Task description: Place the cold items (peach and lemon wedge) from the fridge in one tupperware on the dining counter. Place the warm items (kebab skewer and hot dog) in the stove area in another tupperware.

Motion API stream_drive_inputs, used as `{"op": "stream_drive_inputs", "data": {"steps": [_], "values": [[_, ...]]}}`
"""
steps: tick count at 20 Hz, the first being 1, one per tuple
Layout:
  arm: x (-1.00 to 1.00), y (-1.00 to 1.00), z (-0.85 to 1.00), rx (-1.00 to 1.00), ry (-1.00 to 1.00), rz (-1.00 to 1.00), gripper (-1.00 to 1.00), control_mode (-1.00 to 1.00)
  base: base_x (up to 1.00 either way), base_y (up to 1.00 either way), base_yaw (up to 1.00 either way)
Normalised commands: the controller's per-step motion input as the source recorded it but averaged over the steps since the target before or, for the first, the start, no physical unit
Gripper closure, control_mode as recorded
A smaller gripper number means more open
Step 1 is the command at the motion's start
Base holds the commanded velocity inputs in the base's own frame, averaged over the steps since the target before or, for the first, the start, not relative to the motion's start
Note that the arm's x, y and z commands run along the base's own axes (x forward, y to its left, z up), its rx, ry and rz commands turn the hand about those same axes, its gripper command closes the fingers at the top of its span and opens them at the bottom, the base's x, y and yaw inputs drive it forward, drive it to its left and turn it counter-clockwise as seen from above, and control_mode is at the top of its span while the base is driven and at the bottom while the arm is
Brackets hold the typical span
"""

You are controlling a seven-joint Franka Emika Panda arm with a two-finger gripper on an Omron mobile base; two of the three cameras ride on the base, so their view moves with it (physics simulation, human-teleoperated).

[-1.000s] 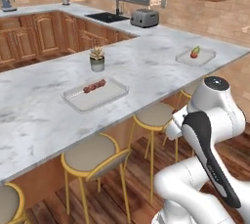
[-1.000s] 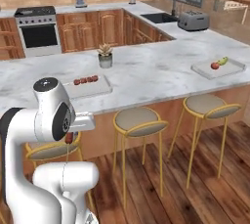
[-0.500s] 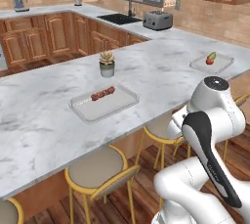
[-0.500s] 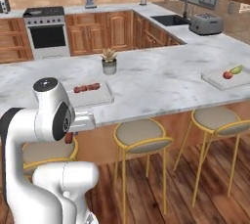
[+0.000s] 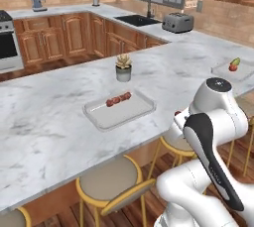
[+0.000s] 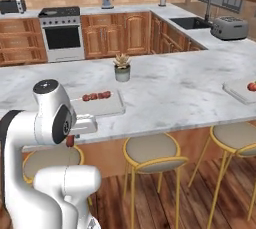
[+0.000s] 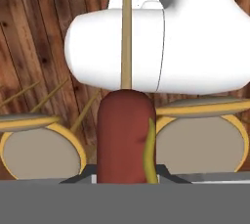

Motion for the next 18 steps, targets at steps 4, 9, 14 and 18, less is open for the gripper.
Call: {"op": "stream_drive_inputs", "data": {"steps": [4, 9, 14, 18], "values": [[0.00, 0.00, 0.00, 0.00, 0.00, 0.00, 1.00, 1.00, 0.00, -0.73, 0.26], [0.22, -0.36, 0.28, 0.07, 0.01, 0.24, 1.00, -1.00, 0.00, 0.00, 0.00], [0.77, 0.09, 0.54, -0.05, 0.37, 0.21, 1.00, -1.00, 0.00, 0.00, 0.00], [0.63, 0.01, 0.54, -0.26, 0.45, 0.40, 1.00, -1.00, 0.00, 0.00, 0.00]]}}
